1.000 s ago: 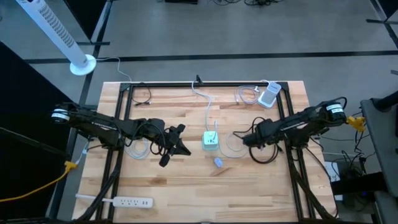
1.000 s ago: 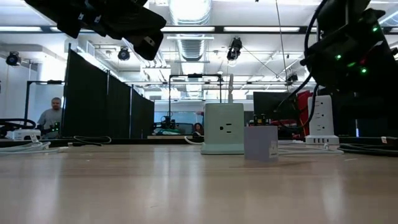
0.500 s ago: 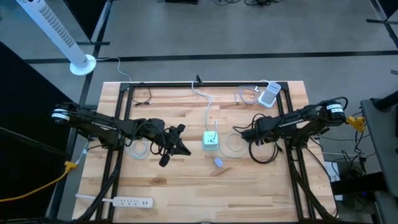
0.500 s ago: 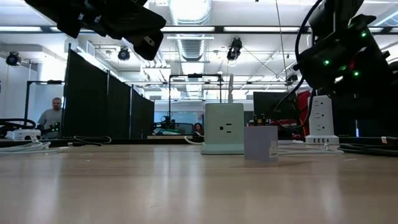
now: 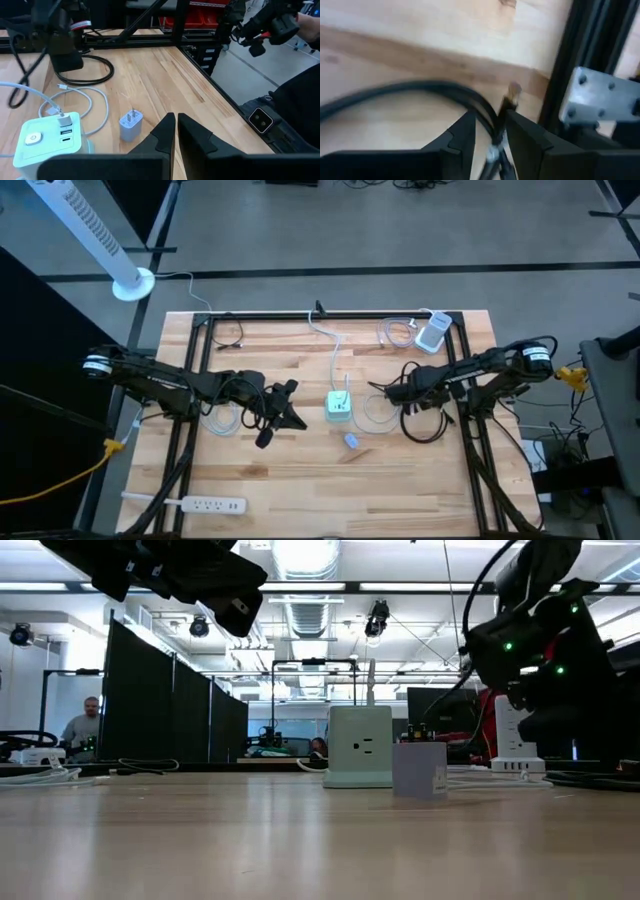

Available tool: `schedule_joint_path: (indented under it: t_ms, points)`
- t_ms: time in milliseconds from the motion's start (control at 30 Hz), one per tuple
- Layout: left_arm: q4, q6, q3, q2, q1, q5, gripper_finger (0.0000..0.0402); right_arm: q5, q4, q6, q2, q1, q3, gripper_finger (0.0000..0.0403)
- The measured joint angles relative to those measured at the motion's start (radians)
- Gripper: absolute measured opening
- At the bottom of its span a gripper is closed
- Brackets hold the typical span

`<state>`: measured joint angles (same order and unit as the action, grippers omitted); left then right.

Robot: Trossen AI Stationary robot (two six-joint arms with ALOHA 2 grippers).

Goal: Insert USB
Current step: Insert the right black USB cable into the violet charger adapter

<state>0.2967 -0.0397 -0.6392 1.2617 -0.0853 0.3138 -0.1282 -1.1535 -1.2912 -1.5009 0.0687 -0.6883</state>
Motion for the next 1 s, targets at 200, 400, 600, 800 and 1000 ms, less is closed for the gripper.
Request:
schedule_joint_path:
  t_ms: [200,400,600,800,1000]
  points:
    - [0.0,0.0,0.0,0.0,0.0,0.0,0.0009,-0.002,0.026,0.04,-0.006,0.067,0.014,0.0081]
    - [0.0,0.0,0.0,0.0,0.0,0.0,0.0009,0.031,0.188,0.141,-0.006,0.073,0.014,0.0086]
    - [0.001,0.0,0.0,0.0,0.0,0.0,0.0009,0.06,0.266,0.143,-0.005,0.009,-0.021,0.0065]
    - [0.006,0.0,0.0,0.0,0.0,0.0,0.0009,0.073,0.256,0.184,0.002,-0.081,-0.09,0.0051]
    - [0.0,-0.033,0.0,0.0,0.0,0.001,0.0009,0.033,0.199,0.148,0.013,-0.117,-0.112,0.0075]
